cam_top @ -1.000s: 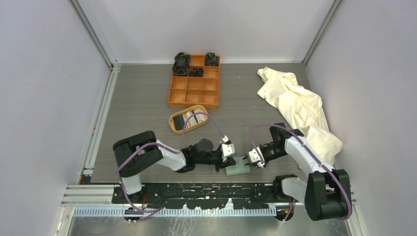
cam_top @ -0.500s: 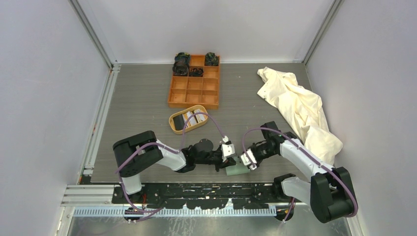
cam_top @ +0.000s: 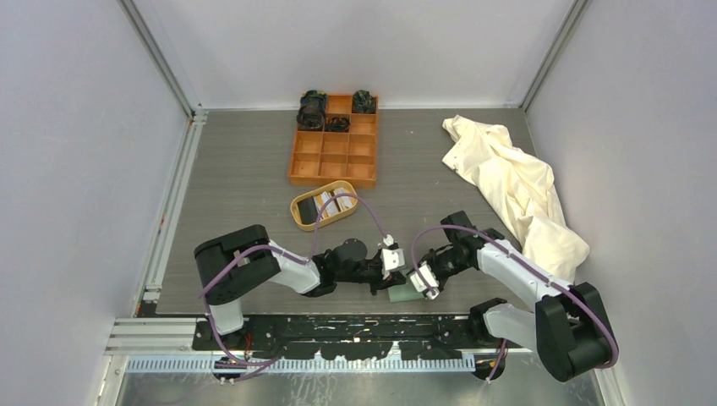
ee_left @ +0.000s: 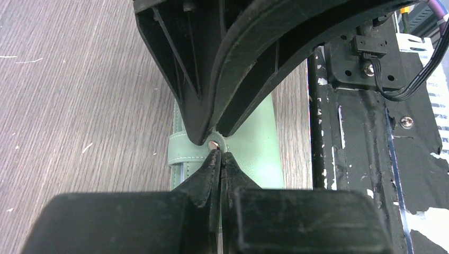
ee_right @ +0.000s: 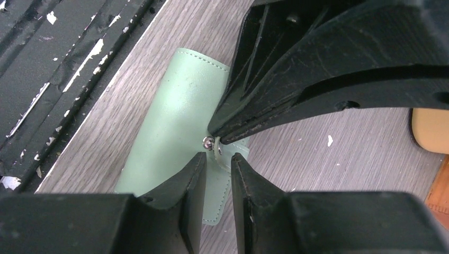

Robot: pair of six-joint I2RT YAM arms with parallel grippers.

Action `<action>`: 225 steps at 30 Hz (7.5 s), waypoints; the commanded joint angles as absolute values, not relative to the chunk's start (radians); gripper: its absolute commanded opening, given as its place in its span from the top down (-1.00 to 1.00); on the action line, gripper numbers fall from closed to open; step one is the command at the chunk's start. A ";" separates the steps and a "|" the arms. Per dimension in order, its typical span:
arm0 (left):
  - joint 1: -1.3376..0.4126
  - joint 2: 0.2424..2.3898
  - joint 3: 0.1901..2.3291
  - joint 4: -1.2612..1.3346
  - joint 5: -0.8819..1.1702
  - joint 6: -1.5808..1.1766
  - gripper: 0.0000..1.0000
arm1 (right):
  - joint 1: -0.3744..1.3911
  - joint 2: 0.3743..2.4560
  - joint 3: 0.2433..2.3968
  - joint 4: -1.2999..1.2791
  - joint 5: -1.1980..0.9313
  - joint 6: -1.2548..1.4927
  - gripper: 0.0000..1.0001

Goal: Put the credit cards into the card holder
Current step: Close the card holder at the center of the board.

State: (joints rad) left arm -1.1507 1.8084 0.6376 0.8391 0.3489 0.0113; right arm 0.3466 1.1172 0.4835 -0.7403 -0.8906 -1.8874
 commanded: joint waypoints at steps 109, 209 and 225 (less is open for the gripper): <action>-1.198 1.771 0.650 0.538 0.060 -0.045 0.39 | 0.443 1.087 0.412 -0.981 -0.715 -2.311 0.98; -1.116 1.943 0.972 0.138 0.502 -0.027 1.00 | 0.501 1.051 0.329 -0.962 -0.509 -2.523 0.64; -1.074 1.972 0.979 0.077 0.516 -0.030 1.00 | 0.499 1.022 0.408 -1.033 -0.475 -2.440 0.25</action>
State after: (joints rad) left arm -1.0595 1.8839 1.0065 0.1989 0.6037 -0.0525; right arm 0.4919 0.9974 0.4660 -0.8330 -0.6453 -2.1204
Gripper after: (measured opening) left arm 0.006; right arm 0.328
